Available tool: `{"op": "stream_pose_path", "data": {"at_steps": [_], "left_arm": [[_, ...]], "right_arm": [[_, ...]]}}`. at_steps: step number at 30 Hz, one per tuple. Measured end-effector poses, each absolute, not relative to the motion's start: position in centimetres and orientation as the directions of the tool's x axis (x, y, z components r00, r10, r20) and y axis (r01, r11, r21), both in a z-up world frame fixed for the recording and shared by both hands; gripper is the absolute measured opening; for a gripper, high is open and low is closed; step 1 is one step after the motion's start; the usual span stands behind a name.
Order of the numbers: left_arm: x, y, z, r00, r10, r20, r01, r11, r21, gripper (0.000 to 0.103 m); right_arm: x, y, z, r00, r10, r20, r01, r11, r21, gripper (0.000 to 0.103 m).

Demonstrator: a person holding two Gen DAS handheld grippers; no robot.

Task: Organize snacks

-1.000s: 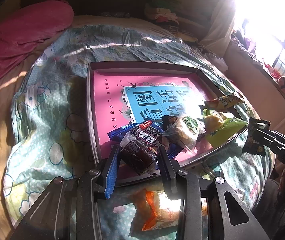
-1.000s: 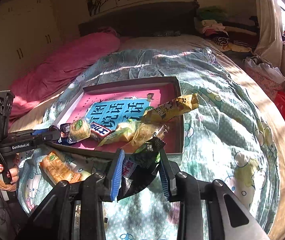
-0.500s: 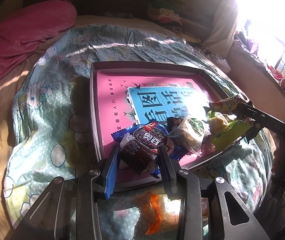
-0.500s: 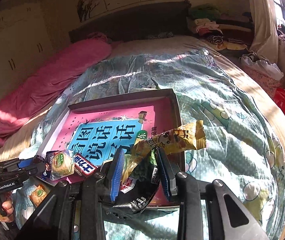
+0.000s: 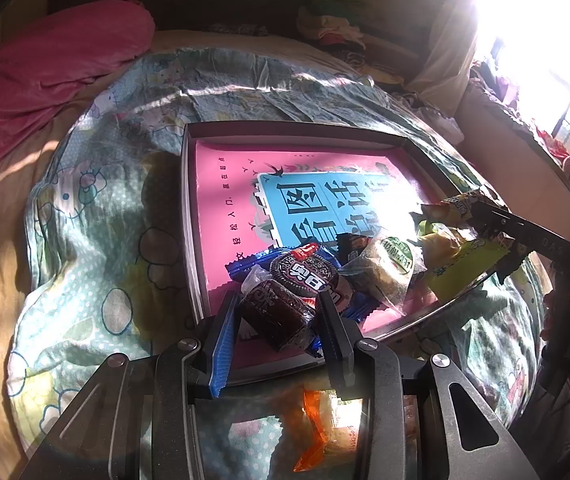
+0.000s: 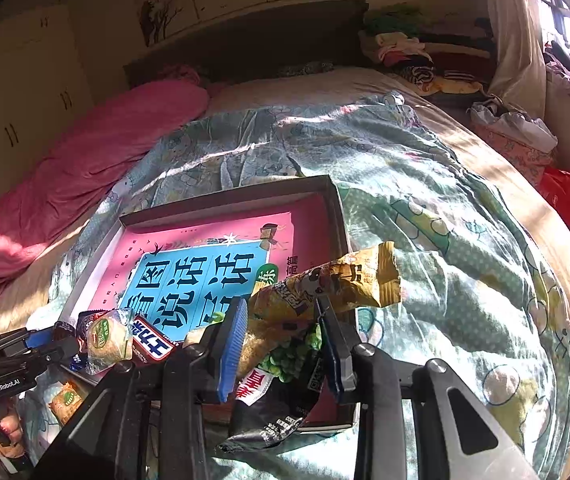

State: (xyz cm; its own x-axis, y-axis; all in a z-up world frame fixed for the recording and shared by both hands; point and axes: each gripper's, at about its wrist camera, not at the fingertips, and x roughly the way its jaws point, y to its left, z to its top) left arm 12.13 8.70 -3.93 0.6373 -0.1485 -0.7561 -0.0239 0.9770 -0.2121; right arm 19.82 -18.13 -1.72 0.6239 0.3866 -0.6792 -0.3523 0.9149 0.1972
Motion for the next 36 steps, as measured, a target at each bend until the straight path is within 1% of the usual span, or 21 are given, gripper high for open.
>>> {"op": "stream_pose_path", "data": {"at_steps": [3, 6, 10, 12, 14, 16, 17, 19, 22, 23, 25, 30, 33, 36], "left_arm": [[12.1, 8.7, -3.9, 0.638, -0.149, -0.756, -0.023, 0.977, -0.212, 0.040], [12.2, 8.7, -3.9, 0.639, -0.150, -0.754, -0.023, 0.977, -0.214, 0.040], [12.0, 8.8, -3.5, 0.652, -0.151, -0.743, -0.022, 0.976, -0.217, 0.040], [11.9, 8.8, -3.2, 0.658, -0.164, -0.735, -0.013, 0.974, -0.228, 0.043], [11.7, 8.6, -2.7, 0.667, -0.172, -0.725, -0.001, 0.973, -0.231, 0.052], [11.4, 8.4, -2.3, 0.677, -0.168, -0.716, 0.009, 0.975, -0.221, 0.056], [11.2, 8.3, -2.1, 0.681, -0.164, -0.714, 0.012, 0.977, -0.214, 0.057], [10.7, 8.1, -1.8, 0.683, -0.163, -0.712, 0.015, 0.978, -0.209, 0.058], [9.7, 8.0, -1.4, 0.682, -0.181, -0.708, 0.023, 0.974, -0.226, 0.061], [9.3, 7.9, -1.3, 0.678, -0.186, -0.711, 0.026, 0.973, -0.230, 0.063], [8.6, 7.5, -1.3, 0.666, -0.199, -0.719, 0.036, 0.971, -0.236, 0.064], [7.2, 6.4, -1.9, 0.627, -0.221, -0.747, 0.045, 0.968, -0.249, 0.067], [6.5, 5.9, -2.8, 0.599, -0.228, -0.768, 0.030, 0.964, -0.263, 0.068], [6.0, 5.8, -3.7, 0.568, -0.221, -0.793, -0.004, 0.963, -0.271, 0.070]], "right_arm": [[19.8, -18.3, -1.5, 0.631, 0.379, -0.677, -0.346, 0.919, 0.191, 0.038], [19.6, -18.7, -1.2, 0.641, 0.378, -0.668, -0.340, 0.920, 0.194, 0.043], [19.4, -19.2, -0.4, 0.665, 0.375, -0.646, -0.334, 0.923, 0.193, 0.053], [19.1, -19.4, 0.2, 0.677, 0.375, -0.633, -0.331, 0.924, 0.193, 0.055], [18.6, -19.7, 0.9, 0.689, 0.382, -0.616, -0.334, 0.921, 0.199, 0.056], [17.7, -19.9, 1.5, 0.693, 0.394, -0.603, -0.343, 0.917, 0.205, 0.060], [17.0, -20.0, 1.8, 0.690, 0.405, -0.600, -0.355, 0.912, 0.207, 0.063], [15.3, -19.9, 2.1, 0.681, 0.426, -0.596, -0.391, 0.899, 0.196, 0.064], [12.4, -19.4, 2.1, 0.641, 0.471, -0.606, -0.463, 0.867, 0.184, 0.069], [11.5, -19.1, 2.0, 0.620, 0.488, -0.615, -0.489, 0.853, 0.185, 0.072], [9.7, -18.5, 1.4, 0.574, 0.515, -0.637, -0.534, 0.825, 0.186, 0.074], [6.9, -17.1, -0.8, 0.471, 0.525, -0.709, -0.583, 0.788, 0.196, 0.074], [6.1, -16.6, -1.9, 0.429, 0.537, -0.726, -0.588, 0.776, 0.226, 0.075], [5.5, -16.1, -2.6, 0.417, 0.523, -0.743, -0.593, 0.777, 0.214, 0.075]]}}
